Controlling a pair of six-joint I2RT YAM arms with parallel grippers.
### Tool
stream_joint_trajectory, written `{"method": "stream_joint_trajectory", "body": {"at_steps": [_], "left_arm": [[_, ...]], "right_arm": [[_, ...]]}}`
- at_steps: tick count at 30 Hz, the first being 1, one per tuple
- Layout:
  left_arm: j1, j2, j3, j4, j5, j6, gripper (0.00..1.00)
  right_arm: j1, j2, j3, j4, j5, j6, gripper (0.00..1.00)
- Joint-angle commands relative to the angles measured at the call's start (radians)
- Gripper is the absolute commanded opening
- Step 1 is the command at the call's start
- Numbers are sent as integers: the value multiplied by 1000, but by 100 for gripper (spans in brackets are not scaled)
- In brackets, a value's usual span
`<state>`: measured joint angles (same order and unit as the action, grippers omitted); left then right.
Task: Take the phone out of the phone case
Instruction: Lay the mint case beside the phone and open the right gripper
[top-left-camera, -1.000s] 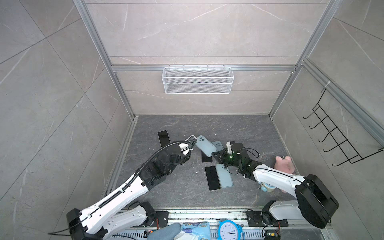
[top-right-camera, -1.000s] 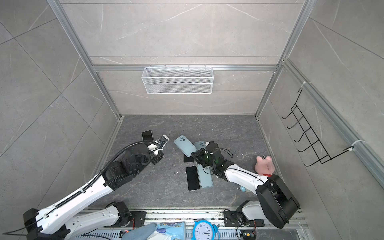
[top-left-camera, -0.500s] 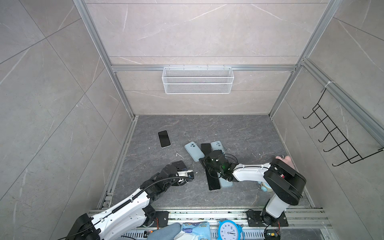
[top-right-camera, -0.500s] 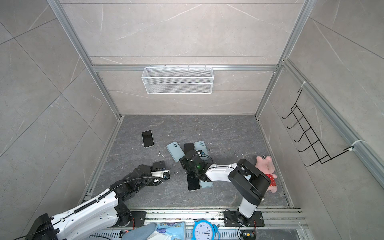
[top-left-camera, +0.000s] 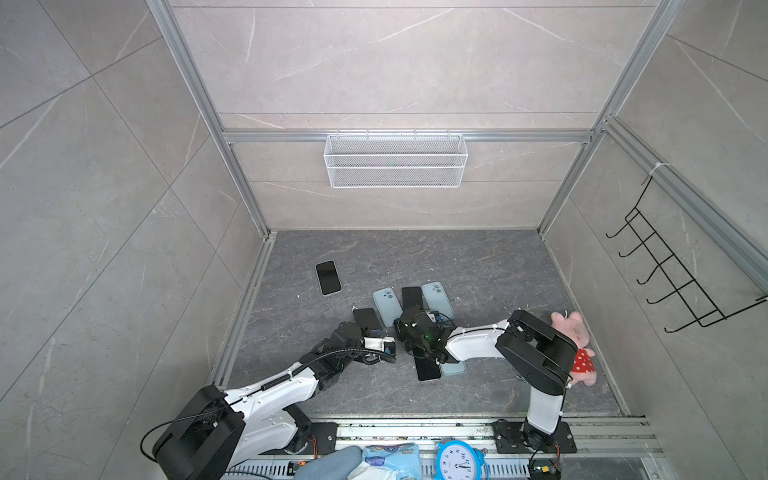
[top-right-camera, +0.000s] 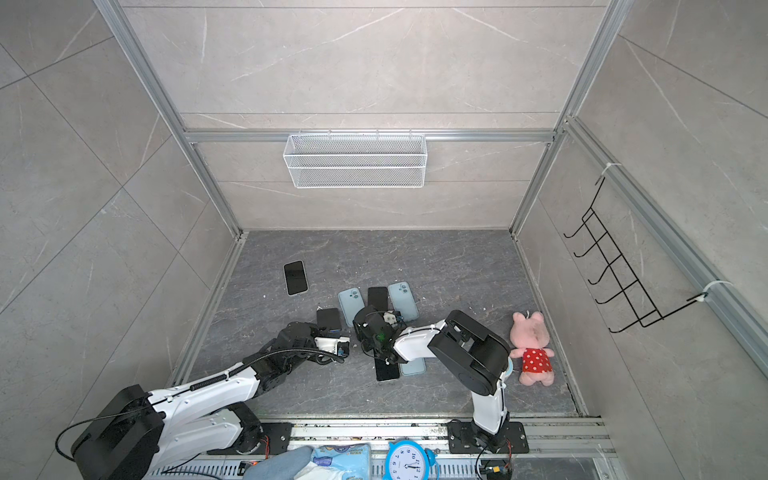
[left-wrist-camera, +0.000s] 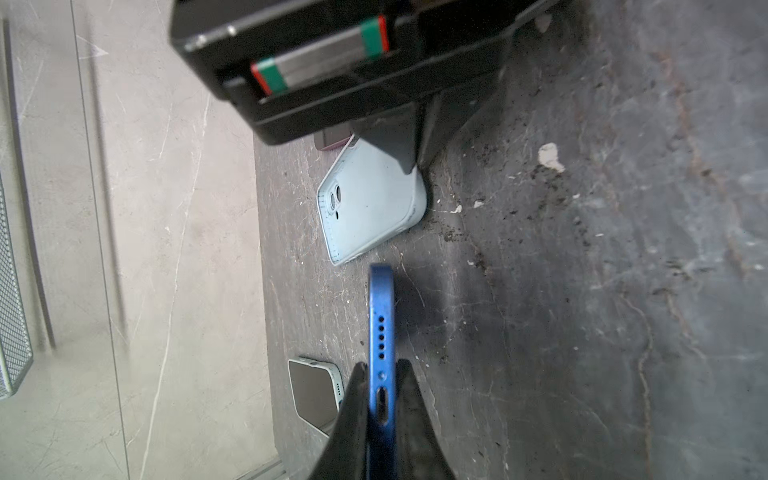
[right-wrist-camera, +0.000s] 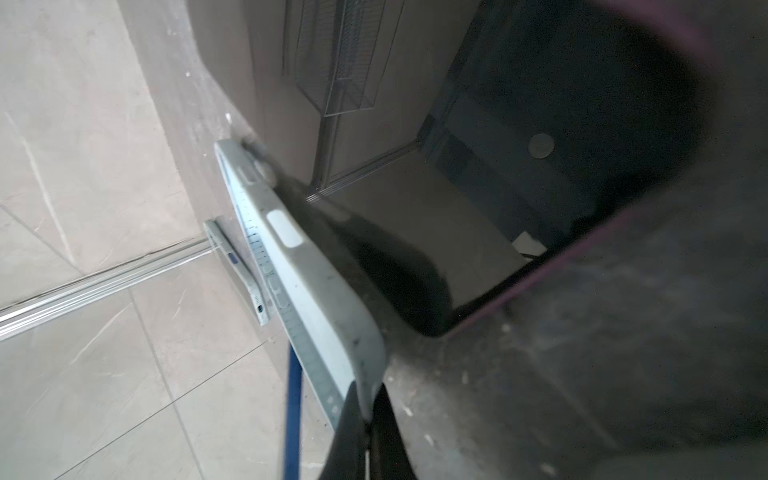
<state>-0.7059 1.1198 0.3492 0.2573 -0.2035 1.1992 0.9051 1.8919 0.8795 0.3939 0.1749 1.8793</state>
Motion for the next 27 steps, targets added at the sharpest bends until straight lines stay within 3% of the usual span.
{"method": "stream_joint_trajectory", "body": {"at_steps": [1, 4, 5, 8, 9, 16, 18, 23, 27], "left_arm": [[21, 17, -1, -98, 45, 25, 24], [43, 11, -5, -128, 53, 14, 31], [43, 4, -11, -145, 57, 11, 38], [59, -17, -22, -168, 69, -7, 73], [70, -24, -19, -156, 70, -18, 77], [97, -81, -16, -76, 50, -100, 80], [109, -145, 2, -54, 41, -187, 84], [120, -293, 138, -286, 56, -534, 88], [190, -227, 370, -533, -100, -909, 100]], "right_arm": [[5, 13, 19, -29, 33, 42, 2], [7, 32, 6, 24, 23, 58, 13], [8, 42, 2, 53, 16, 67, 19], [10, 61, -5, 103, -8, 76, 33], [11, 65, -2, 104, -16, 76, 38], [21, 44, 0, 132, -95, 39, 56], [23, -2, -8, 102, -121, -1, 61], [25, -142, -67, 37, -162, -98, 70], [21, -315, -112, -73, -186, -263, 87]]}}
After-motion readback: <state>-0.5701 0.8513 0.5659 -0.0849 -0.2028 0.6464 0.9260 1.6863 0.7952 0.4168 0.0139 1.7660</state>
